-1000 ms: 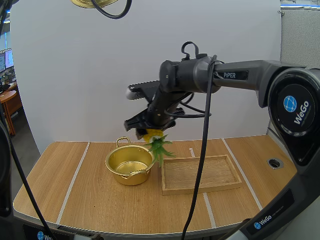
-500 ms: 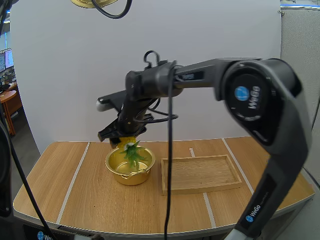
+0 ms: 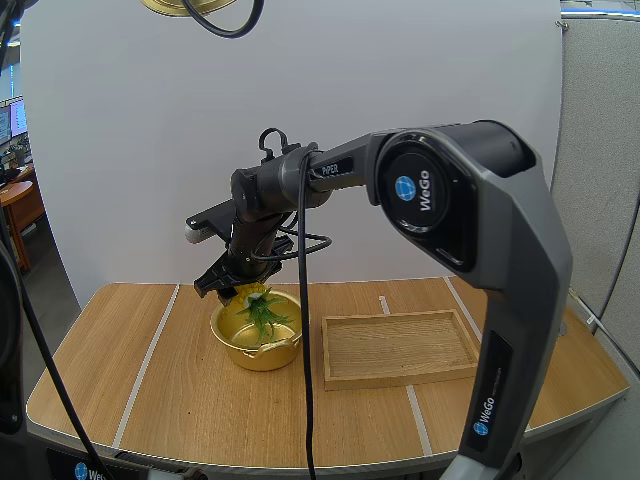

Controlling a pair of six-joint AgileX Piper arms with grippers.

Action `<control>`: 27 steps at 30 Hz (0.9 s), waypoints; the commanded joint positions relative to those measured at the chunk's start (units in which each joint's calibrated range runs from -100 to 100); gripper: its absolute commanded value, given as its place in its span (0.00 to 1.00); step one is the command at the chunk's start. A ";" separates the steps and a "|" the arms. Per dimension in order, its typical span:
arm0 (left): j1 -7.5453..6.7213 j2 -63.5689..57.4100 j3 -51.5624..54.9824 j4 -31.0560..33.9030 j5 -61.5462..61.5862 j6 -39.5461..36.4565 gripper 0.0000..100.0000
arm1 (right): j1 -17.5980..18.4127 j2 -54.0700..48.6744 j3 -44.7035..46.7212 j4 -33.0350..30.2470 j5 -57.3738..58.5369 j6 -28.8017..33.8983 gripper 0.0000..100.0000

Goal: Open the pot, put the pineapple inside, and close it

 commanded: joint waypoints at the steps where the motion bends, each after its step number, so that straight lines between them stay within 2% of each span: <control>1: -0.17 -0.19 -0.34 0.64 -2.06 -0.54 0.00 | -1.07 1.70 -0.91 -1.06 -2.52 -0.51 0.00; 8: -0.17 -0.19 -0.34 0.64 -2.06 -0.54 0.00 | -1.81 5.71 -1.19 -3.36 -3.43 -0.51 0.00; 27: -0.17 -0.19 -0.34 0.64 -2.06 -0.54 0.00 | -1.82 11.24 -1.19 -2.89 -5.32 -0.51 0.01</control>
